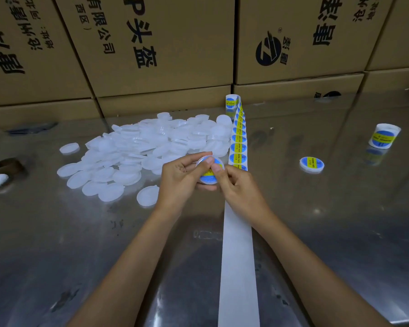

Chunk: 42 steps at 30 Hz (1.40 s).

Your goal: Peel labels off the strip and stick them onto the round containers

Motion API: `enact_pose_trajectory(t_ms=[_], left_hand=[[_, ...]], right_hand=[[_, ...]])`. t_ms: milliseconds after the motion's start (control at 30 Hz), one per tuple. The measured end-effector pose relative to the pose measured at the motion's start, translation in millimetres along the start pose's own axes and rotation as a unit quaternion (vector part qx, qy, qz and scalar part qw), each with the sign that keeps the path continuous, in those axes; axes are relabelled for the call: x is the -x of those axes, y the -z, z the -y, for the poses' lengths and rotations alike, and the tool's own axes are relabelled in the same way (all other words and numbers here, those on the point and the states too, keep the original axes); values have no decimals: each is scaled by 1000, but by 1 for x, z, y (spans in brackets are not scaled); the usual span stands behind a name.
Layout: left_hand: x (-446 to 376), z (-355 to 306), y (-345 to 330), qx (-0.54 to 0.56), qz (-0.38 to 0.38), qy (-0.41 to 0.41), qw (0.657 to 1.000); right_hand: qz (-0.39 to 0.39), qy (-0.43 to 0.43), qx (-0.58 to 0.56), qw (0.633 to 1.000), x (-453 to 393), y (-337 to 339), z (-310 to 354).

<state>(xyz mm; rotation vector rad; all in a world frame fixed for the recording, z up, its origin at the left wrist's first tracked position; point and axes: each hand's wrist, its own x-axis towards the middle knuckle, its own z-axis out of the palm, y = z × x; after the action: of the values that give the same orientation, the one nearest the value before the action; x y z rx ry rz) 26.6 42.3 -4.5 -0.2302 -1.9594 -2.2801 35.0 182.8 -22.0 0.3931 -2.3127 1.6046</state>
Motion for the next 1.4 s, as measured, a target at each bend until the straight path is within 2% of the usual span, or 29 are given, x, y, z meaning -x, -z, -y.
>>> enact_pose_trajectory(t_ms=[200, 367, 467, 600, 900, 1000, 1100, 1167, 1400], left_hand=[[-1, -1, 1, -14, 3, 21, 1000], [-3, -1, 5, 31, 97, 54, 993], [-2, 1, 1, 32, 62, 41, 997], [-3, -1, 6, 14, 22, 14, 1000], [-1, 1, 0, -46, 5, 10, 999], [-2, 2, 1, -52, 40, 21, 998], [-2, 3, 3, -32, 136, 21, 990], [-2, 5, 3, -29, 164, 10, 986], [-3, 2, 6, -28, 65, 19, 997]], right_hand=[[8, -16, -4, 1000, 1, -2, 0], [-35, -32, -9, 999, -1, -1, -4], [-51, -33, -23, 998, -1, -2, -6], [-27, -42, -39, 998, -3, 3, -8], [12, 8, 15, 1000, -5, 6, -12], [-7, 8, 20, 1000, -4, 6, -13], [-31, 2, 28, 999, -4, 7, -13], [-40, -3, 25, 999, -4, 8, -12], [-27, -16, -15, 999, -4, 8, -10]])
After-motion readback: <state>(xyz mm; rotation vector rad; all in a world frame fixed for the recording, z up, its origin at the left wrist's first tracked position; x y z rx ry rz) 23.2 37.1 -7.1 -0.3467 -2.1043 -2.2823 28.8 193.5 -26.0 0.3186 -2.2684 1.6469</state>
